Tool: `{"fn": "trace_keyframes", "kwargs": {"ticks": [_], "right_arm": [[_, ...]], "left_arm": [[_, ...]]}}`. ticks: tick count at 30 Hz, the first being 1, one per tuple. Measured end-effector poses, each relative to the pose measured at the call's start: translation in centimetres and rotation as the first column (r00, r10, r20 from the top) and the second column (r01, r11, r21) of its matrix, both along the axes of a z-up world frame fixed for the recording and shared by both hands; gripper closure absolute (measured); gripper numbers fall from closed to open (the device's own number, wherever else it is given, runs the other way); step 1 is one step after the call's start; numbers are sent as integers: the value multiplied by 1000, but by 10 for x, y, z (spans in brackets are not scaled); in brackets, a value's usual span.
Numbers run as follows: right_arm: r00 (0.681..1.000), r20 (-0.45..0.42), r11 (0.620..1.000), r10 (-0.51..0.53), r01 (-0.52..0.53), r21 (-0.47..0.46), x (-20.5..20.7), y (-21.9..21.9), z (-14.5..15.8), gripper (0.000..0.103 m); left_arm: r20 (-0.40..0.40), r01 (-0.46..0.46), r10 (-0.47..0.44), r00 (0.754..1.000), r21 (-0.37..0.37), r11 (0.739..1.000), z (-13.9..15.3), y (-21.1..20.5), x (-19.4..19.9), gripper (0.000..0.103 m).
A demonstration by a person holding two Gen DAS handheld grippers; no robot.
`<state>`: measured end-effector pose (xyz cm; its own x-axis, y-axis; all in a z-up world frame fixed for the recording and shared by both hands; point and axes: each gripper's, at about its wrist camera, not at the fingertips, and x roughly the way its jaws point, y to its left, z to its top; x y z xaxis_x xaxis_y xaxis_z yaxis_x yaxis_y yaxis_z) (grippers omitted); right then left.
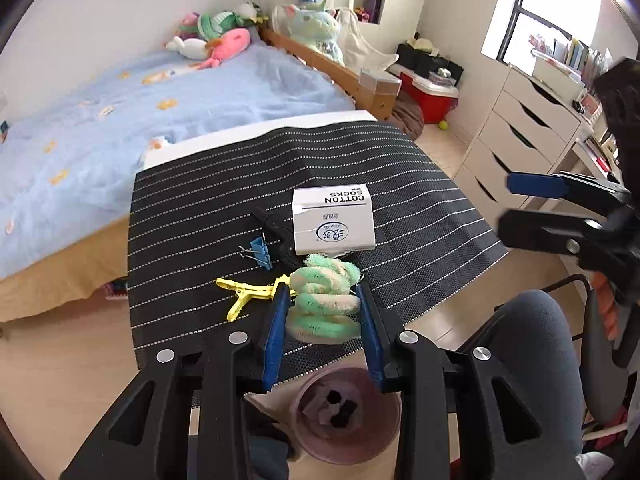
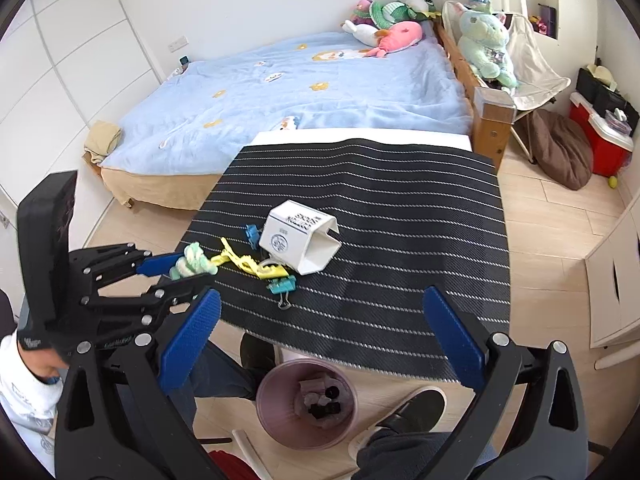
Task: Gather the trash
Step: 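Close the left tool on the green coiled hair ties and lift them, then grasp the white COTTON SOCKS box with the right tool while the left tool holds the green ties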
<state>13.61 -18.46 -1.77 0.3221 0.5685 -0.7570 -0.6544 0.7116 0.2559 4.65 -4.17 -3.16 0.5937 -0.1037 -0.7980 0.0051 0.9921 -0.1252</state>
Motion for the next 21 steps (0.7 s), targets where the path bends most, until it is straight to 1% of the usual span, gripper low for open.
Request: {"fn": "trace_keyframes", "kwargs": {"ticks": [6, 11, 15, 20, 21], "right_arm": [[999, -42, 1000, 23, -23, -2, 19, 27, -6, 4], [995, -93, 1000, 31, -31, 4, 35, 45, -17, 4], [987, -156, 999, 38, -33, 34, 47, 53, -26, 4], [963, -266, 994, 50, -23, 103, 62, 59, -41, 4], [958, -281, 994, 53, -22, 111, 63, 60, -44, 9]], "left_arm": [[28, -5, 4, 1000, 18, 1000, 5, 7, -9, 69], [30, -17, 17, 999, 6, 1000, 5, 16, -14, 69], [30, -25, 25, 999, -2, 1000, 3, 19, -17, 69], [28, -35, 35, 999, -16, 999, -1, 24, -19, 69], [28, -36, 37, 999, -17, 999, -1, 25, -19, 69]]}}
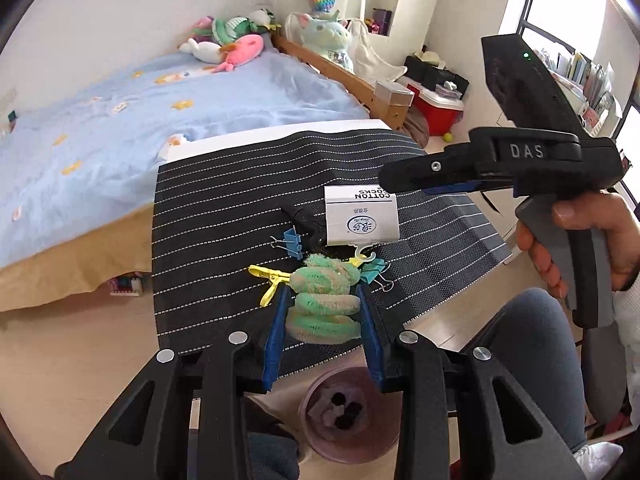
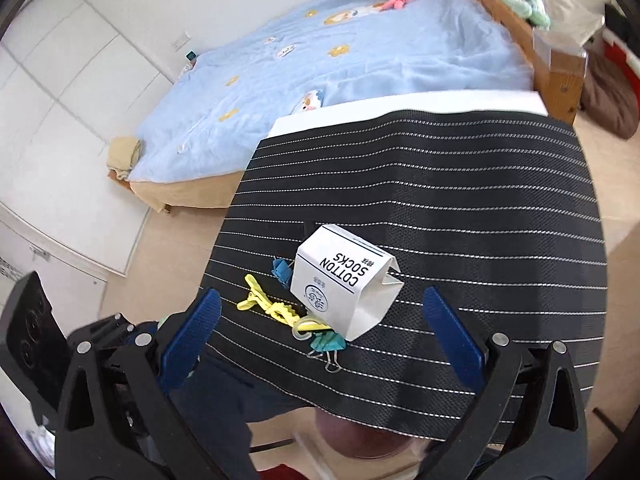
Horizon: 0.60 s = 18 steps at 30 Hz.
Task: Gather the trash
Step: 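Grasp the white COTTON SOCKS box with the right tool while the left tool holds the green ties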
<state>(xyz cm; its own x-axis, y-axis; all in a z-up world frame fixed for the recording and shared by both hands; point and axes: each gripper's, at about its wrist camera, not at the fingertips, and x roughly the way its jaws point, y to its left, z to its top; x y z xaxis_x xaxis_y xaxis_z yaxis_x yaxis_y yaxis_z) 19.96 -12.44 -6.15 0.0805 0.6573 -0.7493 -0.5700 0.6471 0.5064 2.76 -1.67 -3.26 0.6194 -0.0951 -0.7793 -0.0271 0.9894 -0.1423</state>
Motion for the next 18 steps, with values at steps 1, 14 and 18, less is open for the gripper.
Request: {"fn": "trace_keyframes", "kwargs": {"ticks": [1, 14, 18], "right_arm": [[1000, -11, 1000, 1, -1, 3, 1, 0, -2, 17], [996, -82, 1000, 18, -17, 16, 6, 9, -21, 84], [998, -65, 999, 14, -12, 29, 4, 6, -18, 97]], "left_arm": [[0, -2, 2, 1000, -2, 1000, 0, 1, -1, 69], [-7, -12, 11, 1000, -17, 1000, -4, 6, -1, 69], [-7, -12, 12, 1000, -18, 1000, -4, 6, -1, 69]]}}
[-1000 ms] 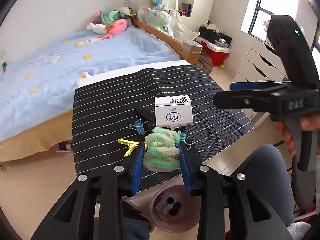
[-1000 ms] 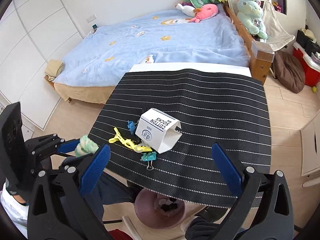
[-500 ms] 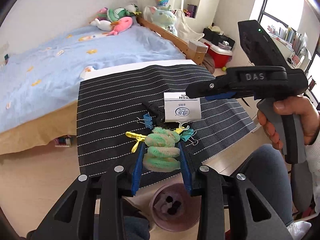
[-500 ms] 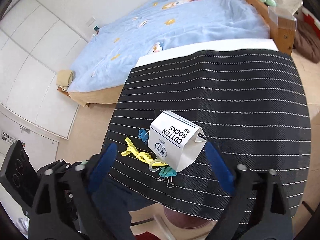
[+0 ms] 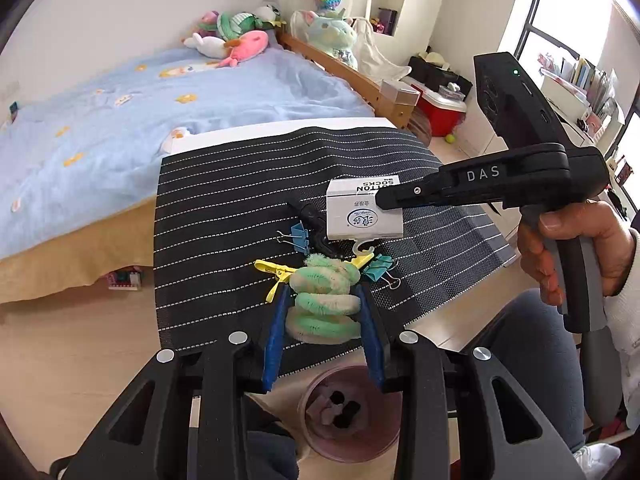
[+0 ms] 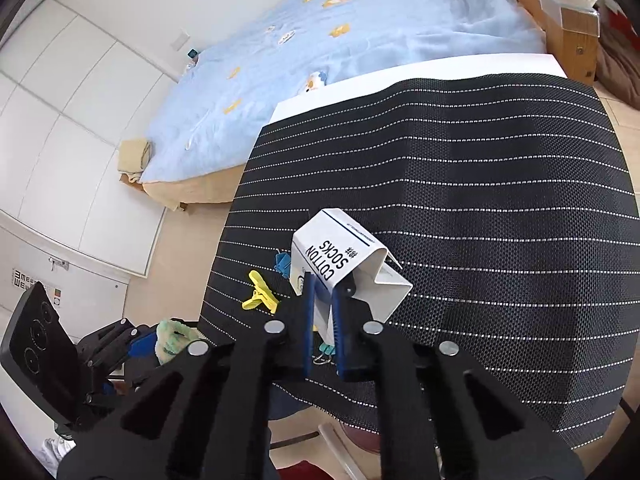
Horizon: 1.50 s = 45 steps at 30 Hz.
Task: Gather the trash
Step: 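Grasp the white COTTON SOCKS box with the right tool while the left tool holds the green ties, then carry the socks box over the pink wastebasket and open the right tool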
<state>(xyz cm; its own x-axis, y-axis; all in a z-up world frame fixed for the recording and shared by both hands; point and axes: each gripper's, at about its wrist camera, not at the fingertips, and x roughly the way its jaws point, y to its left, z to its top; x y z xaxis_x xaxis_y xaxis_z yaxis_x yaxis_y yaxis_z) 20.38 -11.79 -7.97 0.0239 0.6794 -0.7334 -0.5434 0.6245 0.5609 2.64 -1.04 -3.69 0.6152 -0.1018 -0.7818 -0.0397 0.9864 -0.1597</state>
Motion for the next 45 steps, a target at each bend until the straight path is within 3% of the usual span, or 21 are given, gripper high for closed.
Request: {"fn": "trace_keyframes", "kwargs": {"ticks": [4, 16, 30, 45], "right_arm": [[1000, 24, 1000, 0, 0, 9, -4, -4, 7, 102], [994, 109, 999, 5, -11, 50, -26, -29, 47, 102], [957, 268, 994, 108, -102, -38, -91, -57, 84, 103], [942, 263, 974, 210, -178, -139, -153, -70, 63, 103]], "left_arm": [[4, 4, -4, 1000, 1, 1000, 0, -1, 0, 69], [29, 27, -27, 999, 9, 1000, 13, -5, -4, 69], [56, 57, -58, 997, 24, 998, 32, -12, -25, 69], [70, 80, -81, 994, 19, 997, 40, -23, -54, 69]]}}
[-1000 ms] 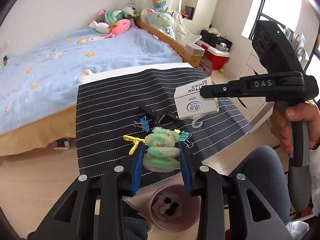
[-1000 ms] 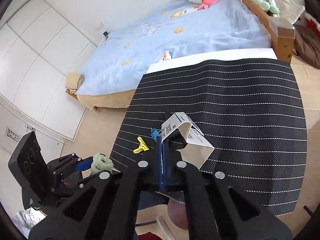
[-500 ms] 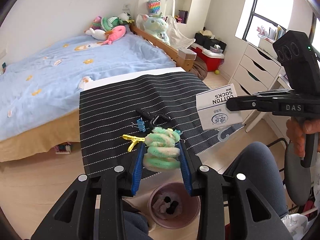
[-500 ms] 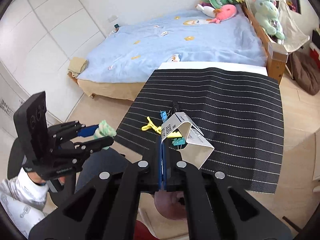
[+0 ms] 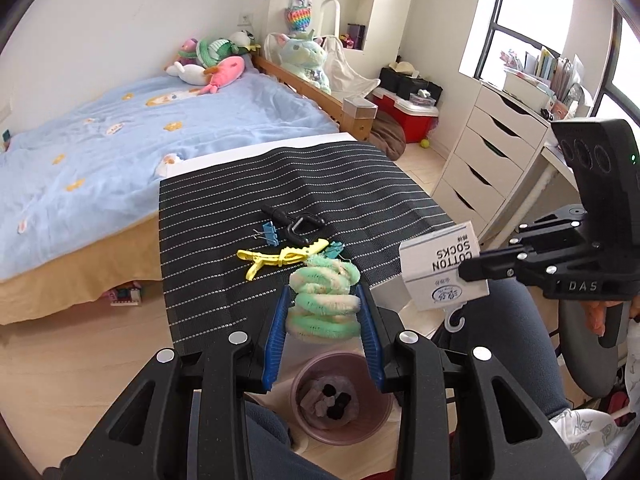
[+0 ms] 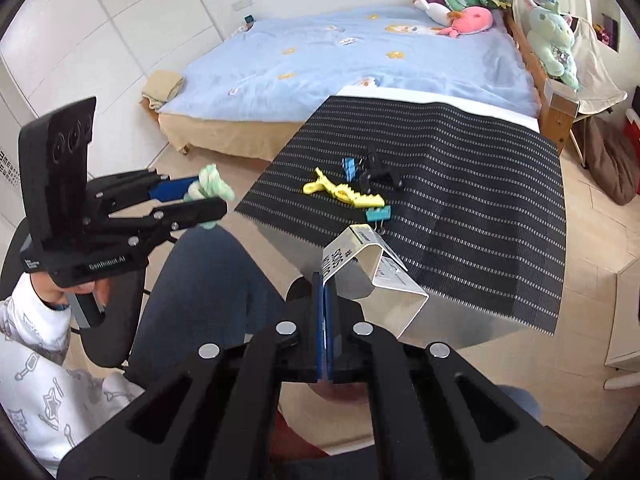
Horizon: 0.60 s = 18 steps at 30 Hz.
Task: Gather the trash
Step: 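Carry the socks box over the pink wastebasket and open the right tool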
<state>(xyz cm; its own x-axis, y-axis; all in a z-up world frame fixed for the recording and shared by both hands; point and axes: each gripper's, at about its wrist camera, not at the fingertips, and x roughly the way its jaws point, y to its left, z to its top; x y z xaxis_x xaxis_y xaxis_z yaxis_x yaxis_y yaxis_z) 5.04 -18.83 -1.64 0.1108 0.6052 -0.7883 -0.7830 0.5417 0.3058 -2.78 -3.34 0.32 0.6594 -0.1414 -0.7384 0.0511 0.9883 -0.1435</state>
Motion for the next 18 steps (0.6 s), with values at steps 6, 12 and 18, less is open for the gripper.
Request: {"fn": "trace_keyframes", "kwargs": {"ticks": [6, 12, 18], "right_arm": [[999, -41, 1000, 21, -21, -8, -14, 0, -13, 102], [998, -57, 999, 37, -37, -10, -17, 2, -17, 98], [998, -67, 1000, -6, 7, 13, -11, -4, -17, 18]], "left_arm": [[-10, 8, -8, 1000, -8, 1000, -3, -4, -7, 69], [-9, 10, -10, 1000, -4, 1000, -3, -6, -10, 69], [-9, 13, -13, 1000, 0, 1000, -3, -9, -12, 69]]}}
